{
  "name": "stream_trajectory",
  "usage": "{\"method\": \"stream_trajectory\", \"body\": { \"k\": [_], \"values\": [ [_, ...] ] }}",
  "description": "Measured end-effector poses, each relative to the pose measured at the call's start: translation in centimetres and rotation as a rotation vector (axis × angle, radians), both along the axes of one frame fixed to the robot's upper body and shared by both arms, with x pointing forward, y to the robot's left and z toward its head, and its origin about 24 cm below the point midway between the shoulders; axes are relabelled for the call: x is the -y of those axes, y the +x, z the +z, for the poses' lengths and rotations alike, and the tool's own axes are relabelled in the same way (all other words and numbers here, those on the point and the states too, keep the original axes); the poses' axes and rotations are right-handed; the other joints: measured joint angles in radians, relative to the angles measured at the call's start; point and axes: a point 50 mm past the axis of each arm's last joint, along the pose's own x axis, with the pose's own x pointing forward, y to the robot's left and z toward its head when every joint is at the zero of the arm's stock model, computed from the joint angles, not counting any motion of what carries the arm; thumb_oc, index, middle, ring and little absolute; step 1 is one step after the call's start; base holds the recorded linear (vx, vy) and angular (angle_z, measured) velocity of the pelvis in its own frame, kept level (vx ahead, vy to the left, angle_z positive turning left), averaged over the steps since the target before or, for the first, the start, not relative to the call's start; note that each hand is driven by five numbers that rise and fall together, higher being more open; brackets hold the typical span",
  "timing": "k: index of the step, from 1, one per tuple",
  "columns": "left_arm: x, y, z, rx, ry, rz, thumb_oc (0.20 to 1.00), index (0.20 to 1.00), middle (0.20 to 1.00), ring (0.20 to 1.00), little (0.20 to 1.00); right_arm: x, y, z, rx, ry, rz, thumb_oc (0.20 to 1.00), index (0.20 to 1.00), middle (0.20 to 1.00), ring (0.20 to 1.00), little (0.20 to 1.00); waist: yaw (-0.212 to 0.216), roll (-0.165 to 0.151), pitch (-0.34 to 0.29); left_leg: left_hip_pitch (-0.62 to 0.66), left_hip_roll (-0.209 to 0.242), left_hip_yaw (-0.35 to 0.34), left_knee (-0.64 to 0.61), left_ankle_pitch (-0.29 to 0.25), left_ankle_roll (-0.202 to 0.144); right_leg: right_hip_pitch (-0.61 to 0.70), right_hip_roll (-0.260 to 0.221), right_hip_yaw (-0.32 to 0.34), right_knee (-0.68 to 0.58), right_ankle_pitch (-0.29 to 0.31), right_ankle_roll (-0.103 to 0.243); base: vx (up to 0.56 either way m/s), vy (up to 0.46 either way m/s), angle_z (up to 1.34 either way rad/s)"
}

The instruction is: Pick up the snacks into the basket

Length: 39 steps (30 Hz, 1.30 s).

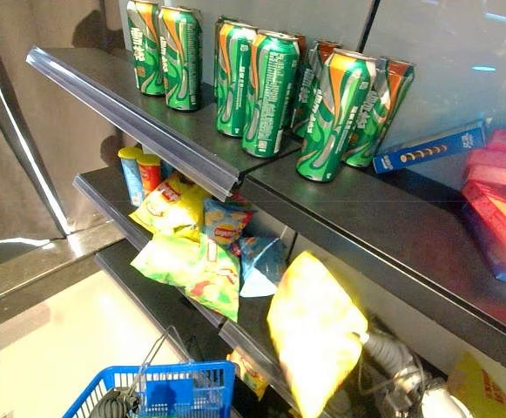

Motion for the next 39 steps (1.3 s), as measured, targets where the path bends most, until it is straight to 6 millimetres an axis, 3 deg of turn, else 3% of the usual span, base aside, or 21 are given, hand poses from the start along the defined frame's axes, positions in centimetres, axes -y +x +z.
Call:
{"method": "stream_trajectory", "body": {
  "k": [5,10,13,14,15,18,19,22,28,39],
  "values": [
    [1.0,1.4,0.7,0.034,-0.027,-0.034,0.2,0.2,0.2,0.2,0.2,-0.6,-1.0,-3.1,-0.123,-0.193,0.123,0.2,0.2,0.2,0.2,0.2,-0.002,0.002,-0.001,0.014,-0.001,0.0,0.0,0.0,0.001,0.013,-0.003,0.002,0.0,0.002,-0.001,0.0,0.004,-0.01],
    [2.0,2.4,2.1,0.111,-0.091,-0.052,0.2,0.2,0.2,0.2,0.2,-2.1,1.0,-3.6,-0.065,-0.3,0.157,0.2,0.2,0.2,0.2,0.2,0.005,0.014,-0.007,0.015,0.0,-0.004,0.0,0.001,0.002,0.016,-0.004,-0.002,0.0,0.002,-0.001,0.01,0.006,0.03],
    [2.6,2.5,2.0,0.104,-0.121,-0.061,0.2,0.2,0.2,0.2,0.2,-5.1,2.8,-3.8,-0.016,-0.336,0.284,0.2,0.2,0.2,0.2,0.2,0.01,0.019,-0.013,0.012,0.002,-0.019,0.001,0.001,0.002,0.023,-0.006,-0.016,-0.003,0.002,-0.001,0.01,-0.002,0.11],
    [2.9,2.5,1.9,0.101,-0.126,-0.076,0.2,0.2,0.2,0.2,0.2,-5.7,2.9,-4.3,-0.031,-0.335,0.297,0.2,0.2,0.2,0.2,0.2,0.002,0.019,-0.013,0.013,0.002,-0.026,0.0,0.001,0.002,0.027,-0.004,-0.022,-0.006,0.002,-0.001,0.01,-0.007,0.25],
    [3.7,2.5,1.9,0.097,-0.141,-0.106,0.2,0.2,0.2,0.2,0.2,-7.2,3.6,-4.9,-0.028,-0.338,0.319,0.2,0.2,0.2,0.2,0.2,0.034,0.022,-0.013,0.01,0.002,-0.039,0.002,0.004,0.002,0.035,-0.01,-0.04,-0.01,0.002,-0.002,0.01,-0.006,0.26],
    [5.3,3.0,1.9,0.086,-0.156,-0.185,0.2,0.2,0.2,0.2,0.2,-9.5,5.0,-7.8,-0.109,-0.395,0.342,0.2,0.2,0.2,0.2,0.2,0.055,0.023,-0.026,-0.007,-0.003,-0.081,0.003,0.007,0.001,0.046,-0.01,-0.074,-0.025,0.001,-0.004,0.01,-0.012,0.49],
    [6.0,2.9,2.0,0.087,-0.173,-0.213,0.2,0.2,0.2,0.2,0.2,-10.7,5.7,-7.5,-0.079,-0.43,0.369,0.2,0.2,0.2,0.2,0.2,0.09,0.03,-0.025,-0.018,-0.005,-0.099,0.006,0.014,0.002,0.049,-0.019,-0.097,-0.027,-0.003,-0.004,0.0,-0.012,0.44],
    [7.2,3.3,2.9,0.104,-0.193,-0.284,0.2,0.2,0.2,0.2,0.2,-14.2,7.9,-6.4,0.012,-0.462,0.407,0.2,0.2,0.2,0.2,0.2,0.124,0.036,-0.024,-0.043,-0.012,-0.146,0.01,0.022,0.003,0.057,-0.022,-0.14,-0.037,-0.004,-0.004,0.0,-0.028,0.49],
    [6.4,5.1,5.0,0.147,-0.133,-0.362,0.2,0.2,0.2,0.2,0.2,-15.8,9.5,-6.2,0.031,-0.501,0.376,0.2,0.2,0.2,0.2,0.2,0.193,0.04,-0.024,-0.078,-0.031,-0.266,0.021,0.036,-0.001,0.101,-0.031,-0.245,-0.056,-0.021,-0.001,0.02,-0.024,0.57],
    [7.2,4.1,3.7,0.027,-0.081,-0.447,0.2,0.2,0.2,0.2,0.2,-15.3,7.4,-10.4,-0.131,-0.564,0.337,0.2,0.2,0.2,0.2,0.2,0.237,0.042,-0.023,-0.112,-0.064,-0.387,0.033,0.05,0.002,0.139,-0.049,-0.367,-0.055,-0.05,0.012,0.01,-0.001,0.38]
  ]
}}
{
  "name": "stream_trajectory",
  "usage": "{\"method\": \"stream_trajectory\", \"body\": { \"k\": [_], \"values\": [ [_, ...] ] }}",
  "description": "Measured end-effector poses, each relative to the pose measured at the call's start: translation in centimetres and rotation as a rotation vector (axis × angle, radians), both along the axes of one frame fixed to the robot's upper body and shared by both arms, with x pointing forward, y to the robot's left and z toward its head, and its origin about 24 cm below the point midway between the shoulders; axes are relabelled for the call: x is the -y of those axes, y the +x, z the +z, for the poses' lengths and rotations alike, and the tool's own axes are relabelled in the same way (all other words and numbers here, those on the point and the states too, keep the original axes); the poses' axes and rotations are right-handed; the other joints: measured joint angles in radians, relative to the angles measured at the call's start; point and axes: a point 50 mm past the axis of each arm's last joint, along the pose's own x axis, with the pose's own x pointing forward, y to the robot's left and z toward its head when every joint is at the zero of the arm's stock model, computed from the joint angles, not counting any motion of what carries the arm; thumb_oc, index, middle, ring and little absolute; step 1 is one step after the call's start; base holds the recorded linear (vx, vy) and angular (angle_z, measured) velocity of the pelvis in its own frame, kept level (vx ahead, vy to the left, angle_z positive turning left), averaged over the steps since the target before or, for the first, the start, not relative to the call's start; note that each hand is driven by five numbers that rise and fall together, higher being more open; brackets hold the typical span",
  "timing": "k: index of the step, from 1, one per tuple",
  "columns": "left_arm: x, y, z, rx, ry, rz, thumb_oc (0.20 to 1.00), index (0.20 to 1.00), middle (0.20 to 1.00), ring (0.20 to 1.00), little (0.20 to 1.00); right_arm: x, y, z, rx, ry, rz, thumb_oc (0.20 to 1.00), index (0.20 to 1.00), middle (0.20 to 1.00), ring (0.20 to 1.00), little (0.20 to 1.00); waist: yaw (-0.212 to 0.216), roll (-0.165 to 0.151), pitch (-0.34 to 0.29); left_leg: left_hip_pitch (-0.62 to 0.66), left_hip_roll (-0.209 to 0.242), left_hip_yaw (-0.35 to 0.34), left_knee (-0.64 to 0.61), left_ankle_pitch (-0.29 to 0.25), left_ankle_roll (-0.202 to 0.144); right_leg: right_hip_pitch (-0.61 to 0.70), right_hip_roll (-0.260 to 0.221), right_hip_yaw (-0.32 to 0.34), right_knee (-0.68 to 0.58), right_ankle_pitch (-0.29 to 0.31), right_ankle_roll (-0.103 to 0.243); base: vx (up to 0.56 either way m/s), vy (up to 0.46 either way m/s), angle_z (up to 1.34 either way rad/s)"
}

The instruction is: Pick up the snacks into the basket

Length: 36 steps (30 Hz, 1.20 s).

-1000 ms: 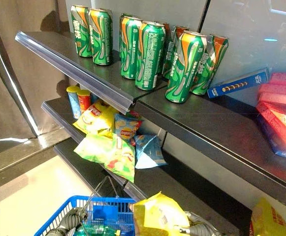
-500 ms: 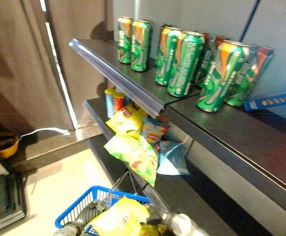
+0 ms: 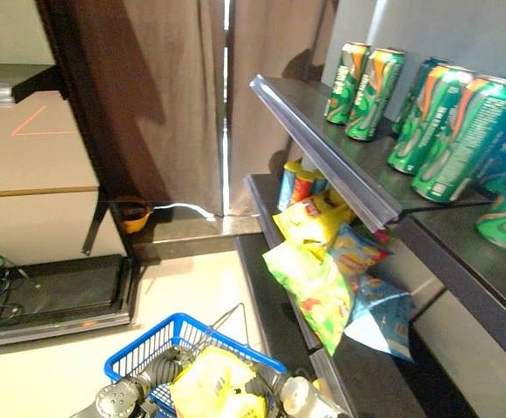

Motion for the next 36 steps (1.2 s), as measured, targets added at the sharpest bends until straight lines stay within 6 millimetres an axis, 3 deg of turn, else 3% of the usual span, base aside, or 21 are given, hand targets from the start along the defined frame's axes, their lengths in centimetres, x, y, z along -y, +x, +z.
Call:
{"method": "stream_trajectory", "body": {
  "k": [13,26,36],
  "values": [
    [0.8,-0.8,-0.7,-0.058,-0.005,-0.081,0.2,0.2,0.2,0.2,0.2,0.0,-1.1,-0.9,-0.02,-0.115,0.135,0.2,0.2,0.2,0.2,0.2,-0.003,-0.006,-0.004,0.004,-0.007,-0.01,-0.001,0.004,0.006,0.005,-0.008,-0.011,0.008,-0.005,0.007,0.0,0.003,0.03],
    [0.8,-0.8,-0.7,-0.066,-0.003,-0.101,0.2,0.2,0.2,0.2,0.2,0.2,-1.5,-1.5,-0.046,-0.132,0.125,0.2,0.2,0.2,0.2,0.2,-0.021,-0.01,-0.008,0.007,0.001,0.011,-0.007,0.004,0.006,-0.009,-0.008,0.011,0.012,-0.004,0.006,0.0,-0.001,-0.04],
    [2.1,-1.5,-0.8,-0.091,-0.013,-0.169,0.2,0.2,0.2,0.2,0.2,1.0,-1.5,-2.4,-0.089,-0.204,0.116,0.2,0.2,0.2,0.2,0.2,-0.018,-0.014,-0.034,0.007,0.001,0.006,-0.008,0.004,0.005,-0.004,-0.007,0.007,0.006,-0.004,0.005,0.0,-0.002,0.0]
  ]
}}
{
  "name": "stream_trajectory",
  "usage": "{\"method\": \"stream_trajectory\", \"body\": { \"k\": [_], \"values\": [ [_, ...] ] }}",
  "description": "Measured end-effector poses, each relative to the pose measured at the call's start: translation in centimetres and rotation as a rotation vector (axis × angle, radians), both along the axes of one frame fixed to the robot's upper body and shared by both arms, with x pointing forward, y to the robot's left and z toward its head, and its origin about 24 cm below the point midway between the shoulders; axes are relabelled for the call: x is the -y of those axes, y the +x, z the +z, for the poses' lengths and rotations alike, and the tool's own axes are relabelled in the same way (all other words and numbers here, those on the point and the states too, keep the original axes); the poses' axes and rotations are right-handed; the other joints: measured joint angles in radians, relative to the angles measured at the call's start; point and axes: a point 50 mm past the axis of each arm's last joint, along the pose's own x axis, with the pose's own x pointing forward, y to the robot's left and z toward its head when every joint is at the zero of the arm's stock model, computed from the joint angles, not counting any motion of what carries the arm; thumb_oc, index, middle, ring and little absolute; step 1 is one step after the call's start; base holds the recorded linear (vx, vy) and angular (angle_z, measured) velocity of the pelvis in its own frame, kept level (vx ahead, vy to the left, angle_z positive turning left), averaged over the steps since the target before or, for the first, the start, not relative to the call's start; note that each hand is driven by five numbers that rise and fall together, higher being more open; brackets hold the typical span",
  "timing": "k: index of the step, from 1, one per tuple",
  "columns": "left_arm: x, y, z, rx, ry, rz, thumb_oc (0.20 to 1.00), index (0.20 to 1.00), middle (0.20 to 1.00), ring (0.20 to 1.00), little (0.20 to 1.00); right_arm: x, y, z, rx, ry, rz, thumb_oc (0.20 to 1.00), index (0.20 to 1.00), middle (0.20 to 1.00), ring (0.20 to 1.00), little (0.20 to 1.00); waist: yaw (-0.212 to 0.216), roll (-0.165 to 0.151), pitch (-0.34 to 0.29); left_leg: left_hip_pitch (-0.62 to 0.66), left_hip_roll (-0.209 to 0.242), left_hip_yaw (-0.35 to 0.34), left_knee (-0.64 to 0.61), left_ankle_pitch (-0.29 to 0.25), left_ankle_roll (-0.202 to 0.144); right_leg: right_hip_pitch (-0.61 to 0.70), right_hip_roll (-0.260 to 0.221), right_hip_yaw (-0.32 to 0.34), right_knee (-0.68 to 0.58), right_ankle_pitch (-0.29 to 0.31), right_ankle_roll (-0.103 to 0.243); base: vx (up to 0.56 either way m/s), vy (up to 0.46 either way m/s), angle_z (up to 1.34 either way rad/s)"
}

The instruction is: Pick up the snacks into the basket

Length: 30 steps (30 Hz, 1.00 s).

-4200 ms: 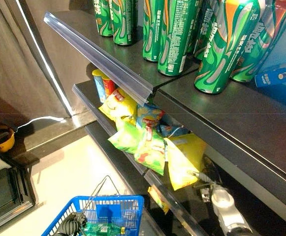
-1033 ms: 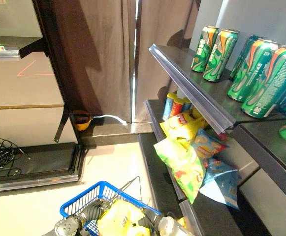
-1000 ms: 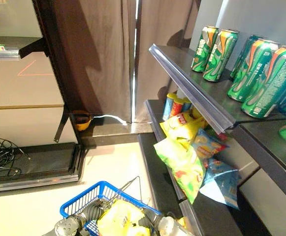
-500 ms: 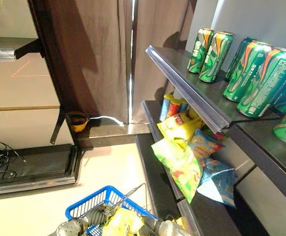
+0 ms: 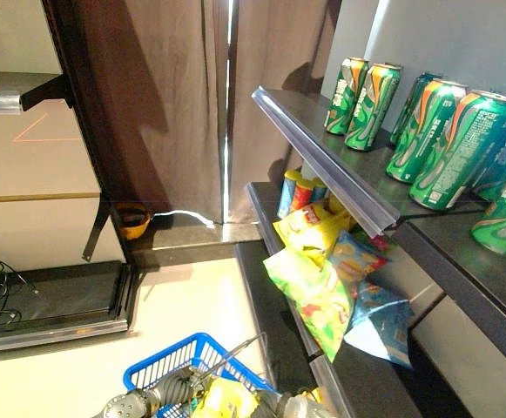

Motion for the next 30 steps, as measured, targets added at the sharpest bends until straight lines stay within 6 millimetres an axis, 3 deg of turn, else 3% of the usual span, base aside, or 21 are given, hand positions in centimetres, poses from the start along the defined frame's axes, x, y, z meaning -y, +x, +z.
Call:
{"method": "stream_trajectory", "body": {
  "k": [6,14,20,22,24,25,30],
  "values": [
    [0.9,0.5,0.6,-0.012,-0.028,-0.014,0.2,0.2,0.2,0.2,0.2,0.8,0.7,0.3,0.031,-0.013,-0.054,0.2,0.2,0.2,0.2,0.2,-0.001,0.001,0.0,-0.002,-0.002,-0.002,0.0,0.0,0.0,-0.002,0.0,-0.002,0.0,0.0,0.0,0.0,0.0,0.0],
    [2.2,1.4,2.8,0.057,-0.12,-0.027,0.2,0.2,0.2,0.2,0.2,2.2,3.7,4.5,0.242,0.045,-0.056,0.2,0.2,0.2,0.2,0.2,-0.029,0.003,0.001,-0.005,-0.002,0.007,-0.007,0.001,0.002,-0.012,0.0,0.007,0.001,0.0,0.0,0.01,-0.001,-0.02],
    [2.9,2.1,3.9,0.099,-0.144,-0.041,0.2,0.2,0.2,0.2,0.2,3.1,4.8,6.0,0.302,0.114,-0.157,0.2,0.2,0.2,0.2,0.2,-0.052,0.017,0.007,-0.002,0.0,0.023,-0.013,0.001,0.002,-0.017,-0.001,0.021,0.0,0.001,0.001,0.02,0.01,-0.08],
    [3.2,2.4,4.1,0.109,-0.148,-0.05,0.2,0.2,0.2,0.2,0.2,3.4,6.0,6.2,0.277,0.137,-0.233,0.2,0.2,0.2,0.2,0.2,-0.054,0.022,0.008,-0.002,0.002,0.027,-0.013,0.001,0.002,-0.016,0.002,0.023,-0.008,0.007,-0.001,0.0,0.009,-0.05],
    [3.3,2.5,4.3,0.114,-0.157,-0.053,0.2,0.2,0.2,0.2,0.2,3.5,6.6,7.8,0.334,0.167,-0.225,0.2,0.2,0.2,0.2,0.2,-0.052,0.028,0.013,-0.003,0.003,0.029,-0.015,0.001,0.001,-0.019,0.003,0.026,-0.008,0.007,-0.001,0.0,0.0,0.0],
    [3.3,2.6,4.6,0.122,-0.172,-0.047,0.2,0.2,0.2,0.2,0.2,4.1,6.8,9.5,0.403,0.183,-0.197,0.2,0.2,0.2,0.2,0.2,-0.049,0.034,0.017,-0.002,0.003,0.035,-0.02,0.001,0.002,-0.024,0.0,0.031,-0.008,0.007,0.0,0.03,0.003,-0.12],
    [3.4,2.9,5.2,0.146,-0.176,-0.047,0.2,0.2,0.2,0.2,0.2,4.8,6.9,9.8,0.417,0.181,-0.204,0.2,0.2,0.2,0.2,0.2,-0.059,0.043,0.021,-0.001,0.003,0.06,-0.024,0.002,0.003,-0.032,-0.001,0.051,-0.008,0.009,0.002,0.02,-0.002,-0.11]
  ]
}}
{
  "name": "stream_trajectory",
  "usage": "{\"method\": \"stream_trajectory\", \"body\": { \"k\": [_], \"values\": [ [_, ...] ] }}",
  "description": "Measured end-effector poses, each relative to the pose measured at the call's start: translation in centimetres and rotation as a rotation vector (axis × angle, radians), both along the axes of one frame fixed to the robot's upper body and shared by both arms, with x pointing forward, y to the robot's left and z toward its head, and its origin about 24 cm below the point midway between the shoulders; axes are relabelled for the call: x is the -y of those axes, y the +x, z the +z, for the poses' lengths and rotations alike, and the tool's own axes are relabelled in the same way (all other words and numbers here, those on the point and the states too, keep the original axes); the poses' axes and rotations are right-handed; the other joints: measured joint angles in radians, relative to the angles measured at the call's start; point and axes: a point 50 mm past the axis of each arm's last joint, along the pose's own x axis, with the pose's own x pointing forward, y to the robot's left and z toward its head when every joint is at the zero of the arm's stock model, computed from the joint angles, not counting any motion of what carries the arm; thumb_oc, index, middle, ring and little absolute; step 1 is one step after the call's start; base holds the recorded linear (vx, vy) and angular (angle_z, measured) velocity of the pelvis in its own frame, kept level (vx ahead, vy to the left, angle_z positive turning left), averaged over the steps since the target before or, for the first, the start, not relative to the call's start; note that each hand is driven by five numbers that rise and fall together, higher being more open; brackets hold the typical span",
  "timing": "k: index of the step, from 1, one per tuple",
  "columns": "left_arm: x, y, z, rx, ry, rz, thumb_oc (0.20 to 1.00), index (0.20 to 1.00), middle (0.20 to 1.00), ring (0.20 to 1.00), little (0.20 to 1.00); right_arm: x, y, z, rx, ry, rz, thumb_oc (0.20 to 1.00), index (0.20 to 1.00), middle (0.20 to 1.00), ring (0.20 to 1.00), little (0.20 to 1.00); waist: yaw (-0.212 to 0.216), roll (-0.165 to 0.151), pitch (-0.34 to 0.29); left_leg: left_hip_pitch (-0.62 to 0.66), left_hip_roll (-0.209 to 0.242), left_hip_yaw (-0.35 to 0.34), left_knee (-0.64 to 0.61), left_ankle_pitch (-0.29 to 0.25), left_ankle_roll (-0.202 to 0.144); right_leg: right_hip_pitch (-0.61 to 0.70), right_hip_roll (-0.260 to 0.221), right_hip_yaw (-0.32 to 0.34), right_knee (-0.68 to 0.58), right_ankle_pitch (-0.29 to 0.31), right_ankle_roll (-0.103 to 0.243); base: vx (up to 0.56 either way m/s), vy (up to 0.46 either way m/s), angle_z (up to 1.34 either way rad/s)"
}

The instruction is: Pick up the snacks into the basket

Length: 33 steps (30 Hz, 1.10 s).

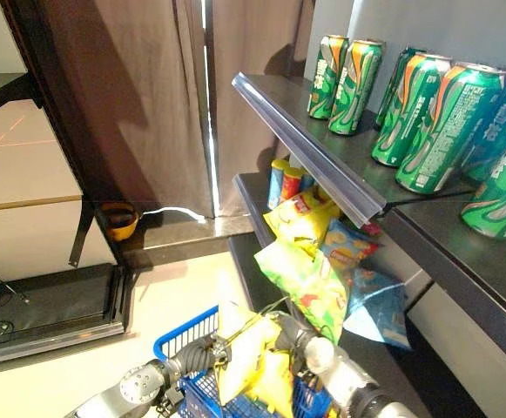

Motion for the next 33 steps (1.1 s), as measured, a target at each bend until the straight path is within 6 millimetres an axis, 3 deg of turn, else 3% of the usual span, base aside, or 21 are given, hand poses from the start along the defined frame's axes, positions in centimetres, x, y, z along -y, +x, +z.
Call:
{"method": "stream_trajectory", "body": {
  "k": [7,15,16,17,33],
  "values": [
    [0.0,0.0,0.0,0.002,-0.002,0.003,0.2,0.2,0.2,0.2,0.2,0.0,0.2,0.2,0.026,0.002,-0.018,0.2,0.2,0.2,0.2,0.2,0.005,0.002,0.007,0.0,0.002,0.0,-0.001,0.0,0.0,0.0,0.001,0.0,0.0,0.0,0.0,0.0,0.0,0.0],
    [0.3,0.2,0.2,0.011,-0.018,0.017,0.2,0.2,0.2,0.2,0.2,-0.5,2.0,1.1,0.087,-0.097,-0.021,0.225,0.225,0.225,0.225,0.225,0.006,0.005,0.026,0.0,0.003,0.009,0.0,0.0,0.0,-0.004,0.002,0.008,0.0,0.001,-0.001,0.0,0.0,-0.02],
    [0.3,0.2,0.2,0.015,-0.018,0.021,0.2,0.2,0.2,0.2,0.2,-0.7,2.1,1.3,0.095,-0.105,-0.018,0.501,0.501,0.501,0.501,0.501,0.006,0.005,0.03,0.0,0.003,0.011,0.0,0.0,0.0,-0.005,0.002,0.01,0.0,0.001,-0.001,0.01,-0.003,-0.04],
    [0.3,0.3,0.2,0.016,-0.018,0.022,0.2,0.2,0.2,0.2,0.2,-0.7,2.2,1.4,0.104,-0.12,-0.012,1.0,1.0,1.0,1.0,1.0,0.006,0.004,0.031,0.0,0.003,0.012,0.0,0.0,0.0,-0.005,0.001,0.01,0.0,0.001,-0.001,0.0,0.0,0.0],
    [0.3,0.3,0.2,0.017,-0.017,0.026,0.2,0.2,0.2,0.2,0.2,-1.3,2.4,2.5,0.202,-0.238,0.065,1.0,1.0,1.0,1.0,1.0,0.005,0.004,0.031,0.004,0.004,0.019,-0.001,0.0,0.0,-0.005,0.003,0.018,0.0,0.003,-0.001,0.0,0.0,0.0]
  ]
}}
